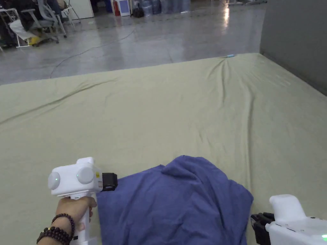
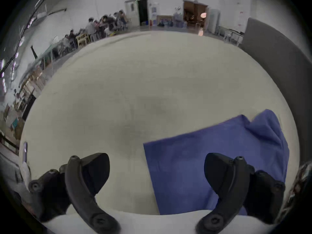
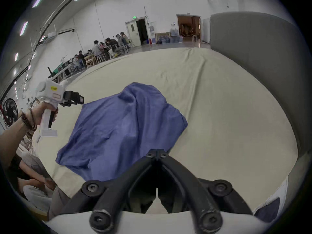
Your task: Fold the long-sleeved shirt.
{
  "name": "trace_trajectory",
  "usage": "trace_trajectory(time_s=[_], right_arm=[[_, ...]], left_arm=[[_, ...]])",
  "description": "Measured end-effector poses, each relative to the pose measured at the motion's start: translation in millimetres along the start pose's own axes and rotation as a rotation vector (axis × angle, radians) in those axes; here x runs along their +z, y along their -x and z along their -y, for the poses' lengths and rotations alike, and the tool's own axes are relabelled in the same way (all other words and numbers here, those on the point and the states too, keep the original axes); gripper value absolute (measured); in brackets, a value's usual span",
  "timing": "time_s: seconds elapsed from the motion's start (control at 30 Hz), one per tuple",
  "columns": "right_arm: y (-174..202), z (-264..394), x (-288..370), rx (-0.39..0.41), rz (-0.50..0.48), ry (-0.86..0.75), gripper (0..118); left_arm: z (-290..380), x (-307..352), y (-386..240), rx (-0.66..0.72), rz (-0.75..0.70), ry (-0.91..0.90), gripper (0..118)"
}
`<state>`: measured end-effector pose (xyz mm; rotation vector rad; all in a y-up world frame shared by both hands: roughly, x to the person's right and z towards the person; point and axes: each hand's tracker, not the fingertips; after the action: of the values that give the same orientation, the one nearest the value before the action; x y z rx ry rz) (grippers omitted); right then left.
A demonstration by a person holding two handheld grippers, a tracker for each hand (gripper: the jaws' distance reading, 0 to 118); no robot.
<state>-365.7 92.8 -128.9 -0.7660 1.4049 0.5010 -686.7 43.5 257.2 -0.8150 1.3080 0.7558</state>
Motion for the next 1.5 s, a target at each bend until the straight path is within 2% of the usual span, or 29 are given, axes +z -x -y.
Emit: trace_trajectory(time_s=[0.07,0.1,0.13,0.17,0.2,0.23,0.27,0.3,0.33,0.4,0.5,0.53,0.57,0.6,0.63,0.7,0.77,0.87,0.93,1.0,1.03,1.07,1.1,1.13,1.17,1.2,1.33,1.37,1.5], right_arm=[[-5,1,-4,-0.015,0.005,0.019,0],[-7,2,-5,-0.02,0.011,0.024,0],[-9,3,-7,-0.022,0.017,0.027,0],[-11,2,-8,-0.018,0.02,0.03,0],[-12,1,-10,-0.013,0.025,0.033,0],[-15,-2,-13,-0.009,0.032,0.035,0],[-16,-7,-16,-0.005,0.035,0.033,0],[-16,-13,-19,0.001,0.038,0.029,0],[-17,-23,-23,0.012,0.033,0.019,0],[-17,-46,-34,0.028,0.008,-0.01,0],[-12,-98,-64,0.134,-0.016,-0.027,0],[-11,-115,-79,0.137,-0.022,-0.025,8],[-10,-132,-95,0.131,-0.022,-0.017,44],[-8,-146,-113,0.129,-0.025,0.009,71],[-7,-157,-131,0.131,-0.039,0.03,85],[-3,-175,-162,0.142,-0.052,0.069,76],[3,-182,-190,0.162,-0.013,0.146,69],[13,-177,-216,0.156,-0.055,0.255,69],[20,-170,-230,0.202,-0.07,0.286,69],[31,-162,-243,0.266,0.003,0.299,58],[33,-159,-243,0.275,0.01,0.288,50],[36,-159,-240,0.258,-0.003,0.279,17],[37,-162,-233,0.24,-0.021,0.27,1],[40,-164,-225,0.236,-0.001,0.225,1],[35,-168,-214,0.271,0.111,0.19,1],[29,-173,-203,0.229,-0.009,0.194,1],[9,-199,-141,0.123,-0.072,0.053,0],[7,-209,-118,0.119,-0.077,-0.005,0],[11,-243,-41,0.216,-0.05,-0.144,0]], left_arm=[[-1,-18,0,-0.02,0.004,0.008,108],[1,-25,-2,-0.041,-0.013,0.019,103],[6,-28,-9,-0.081,-0.029,0.028,92],[12,-29,-16,-0.107,-0.046,0.03,80],[18,-24,-20,-0.094,0.001,0.004,62],[21,-14,-25,-0.09,-0.003,-0.039,36],[24,-5,-30,-0.081,0.051,-0.035,27],[21,6,-32,-0.093,0.018,-0.037,27],[25,17,-37,-0.107,0.008,-0.062,0],[28,35,-39,-0.117,0.046,-0.072,0],[27,68,-30,-0.085,0.086,-0.117,0],[30,81,-29,-0.077,0.087,-0.13,0],[29,88,-22,-0.08,0.09,-0.132,0],[35,99,-20,-0.074,0.094,-0.148,0],[40,109,-18,-0.07,0.096,-0.16,0],[48,119,-12,-0.072,0.107,-0.168,0],[56,129,-7,-0.067,0.112,-0.162,0],[60,134,2,-0.038,0.117,-0.156,0],[60,136,3,-0.052,0.128,-0.147,0],[58,130,7,-0.096,0.113,-0.149,0],[58,130,8,-0.1,0.1,-0.15,0],[58,129,9,-0.096,0.094,-0.146,0],[56,127,12,-0.093,0.098,-0.144,0],[54,127,14,-0.089,0.103,-0.145,0],[50,128,15,-0.085,0.107,-0.148,0],[45,132,15,-0.088,0.105,-0.151,0],[17,160,18,-0.099,0.115,-0.26,0],[10,173,15,-0.092,0.112,-0.288,0],[-17,224,7,-0.087,0.13,-0.395,0]])
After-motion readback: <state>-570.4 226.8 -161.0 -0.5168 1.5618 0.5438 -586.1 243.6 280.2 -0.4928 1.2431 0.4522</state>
